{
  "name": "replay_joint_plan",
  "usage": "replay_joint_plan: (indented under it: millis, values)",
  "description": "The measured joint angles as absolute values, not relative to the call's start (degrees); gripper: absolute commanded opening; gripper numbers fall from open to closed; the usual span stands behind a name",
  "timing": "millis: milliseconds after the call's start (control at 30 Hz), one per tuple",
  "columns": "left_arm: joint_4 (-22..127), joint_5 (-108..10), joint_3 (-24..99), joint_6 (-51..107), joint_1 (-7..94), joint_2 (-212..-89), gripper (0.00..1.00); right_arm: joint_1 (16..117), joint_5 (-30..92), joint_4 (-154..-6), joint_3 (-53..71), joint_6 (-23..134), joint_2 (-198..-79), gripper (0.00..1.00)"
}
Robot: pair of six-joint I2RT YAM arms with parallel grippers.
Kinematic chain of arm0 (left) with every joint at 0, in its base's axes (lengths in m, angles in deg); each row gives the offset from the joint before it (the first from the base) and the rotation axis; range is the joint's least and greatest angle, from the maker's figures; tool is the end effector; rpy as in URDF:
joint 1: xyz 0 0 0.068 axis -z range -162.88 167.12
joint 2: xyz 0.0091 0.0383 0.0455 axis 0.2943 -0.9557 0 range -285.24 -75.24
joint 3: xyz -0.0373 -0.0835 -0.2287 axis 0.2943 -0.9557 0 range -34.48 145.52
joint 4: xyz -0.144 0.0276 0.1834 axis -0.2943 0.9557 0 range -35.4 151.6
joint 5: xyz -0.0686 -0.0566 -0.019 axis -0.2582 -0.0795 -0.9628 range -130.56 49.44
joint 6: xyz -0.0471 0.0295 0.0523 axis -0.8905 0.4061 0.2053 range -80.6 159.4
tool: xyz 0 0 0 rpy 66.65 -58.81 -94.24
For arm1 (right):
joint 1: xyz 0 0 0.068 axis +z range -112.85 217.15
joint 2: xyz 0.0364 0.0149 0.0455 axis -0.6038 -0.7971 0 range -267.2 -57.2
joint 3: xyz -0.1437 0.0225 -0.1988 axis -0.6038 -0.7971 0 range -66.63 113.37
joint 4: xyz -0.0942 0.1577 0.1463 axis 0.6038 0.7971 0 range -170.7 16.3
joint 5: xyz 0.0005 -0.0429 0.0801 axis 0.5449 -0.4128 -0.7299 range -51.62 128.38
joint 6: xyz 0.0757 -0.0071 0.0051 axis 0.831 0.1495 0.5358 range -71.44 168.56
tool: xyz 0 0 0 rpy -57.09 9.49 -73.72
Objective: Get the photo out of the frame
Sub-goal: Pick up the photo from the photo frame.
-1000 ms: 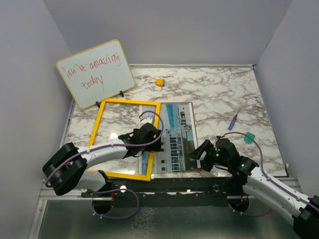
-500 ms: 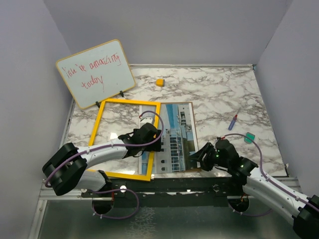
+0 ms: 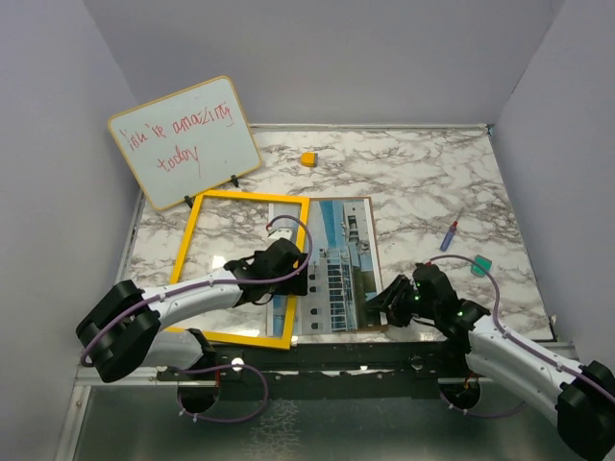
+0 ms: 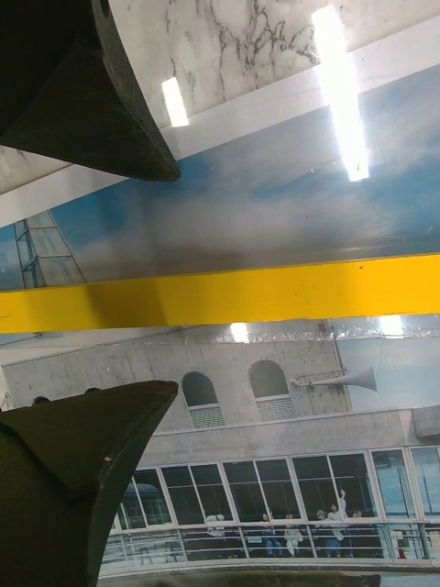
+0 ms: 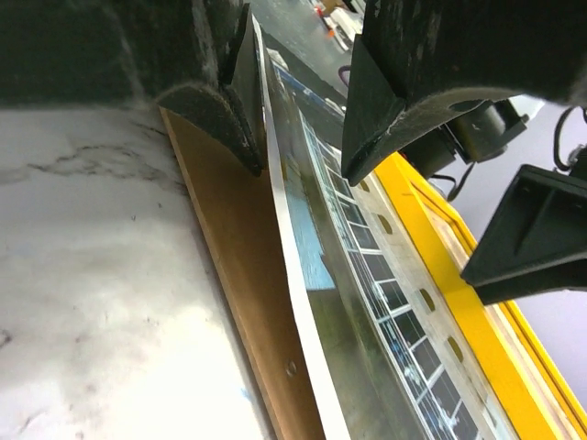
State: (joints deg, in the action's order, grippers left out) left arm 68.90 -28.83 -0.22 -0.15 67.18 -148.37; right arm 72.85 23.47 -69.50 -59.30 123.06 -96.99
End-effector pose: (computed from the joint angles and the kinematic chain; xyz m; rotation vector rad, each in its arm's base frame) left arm 0.1639 -0.1754 0.1408 0.1448 2.5136 -0.4073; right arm 0.1136 0.1020 0.1053 0.7416 2.5546 1.1308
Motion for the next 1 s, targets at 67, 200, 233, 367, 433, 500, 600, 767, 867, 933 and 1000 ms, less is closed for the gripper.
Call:
replay_joint_plan:
  millis: [67, 200, 233, 367, 433, 500, 600, 767, 867, 933, 1000]
  values:
    - [69.7, -28.9, -0.2, -0.3, 67.2, -148.0, 0.88, 71.1, 22.1, -71.0, -59.3, 122.3, -98.1, 0.43]
    - [70.8, -29.2, -0.2, -0.4, 67.2, -147.0, 0.88, 67.4, 18.4, -73.9, -59.3, 120.5, -100.0, 0.4]
    - [70.8, -29.2, -0.2, -0.4, 67.2, -146.7, 0.88, 66.6, 17.6, -74.4, -59.2, 120.0, -100.3, 0.39]
    - [71.1, -29.2, -0.2, -0.5, 67.2, -146.5, 0.88, 62.6, 13.4, -76.3, -59.0, 118.1, -102.1, 0.31]
    - [71.1, -29.2, -0.2, -0.6, 67.2, -146.5, 0.88, 60.7, 11.3, -77.7, -59.1, 117.5, -103.4, 0.28]
    - [71.2, -29.2, -0.2, -0.7, 67.2, -146.5, 0.88, 59.4, 9.3, -79.8, -59.3, 117.4, -104.9, 0.25]
    - [71.4, -29.2, -0.2, -0.7, 67.2, -146.5, 0.88, 59.1, 7.5, -81.5, -59.5, 117.0, -106.5, 0.2]
    - [71.7, -29.2, -0.2, -0.7, 67.2, -146.5, 0.88, 59.1, 5.7, -82.8, -59.6, 116.4, -107.0, 0.13]
    - [71.7, -29.2, -0.2, -0.8, 67.2, -146.5, 0.88, 59.1, 5.4, -82.7, -59.6, 115.9, -106.7, 0.12]
    - [71.7, -29.2, -0.2, -0.9, 67.2, -146.5, 0.88, 59.1, 5.4, -82.5, -59.6, 115.6, -106.1, 0.11]
    - [71.7, -29.2, -0.2, -0.9, 67.2, -146.5, 0.88, 59.1, 5.3, -82.4, -59.6, 115.4, -105.3, 0.1]
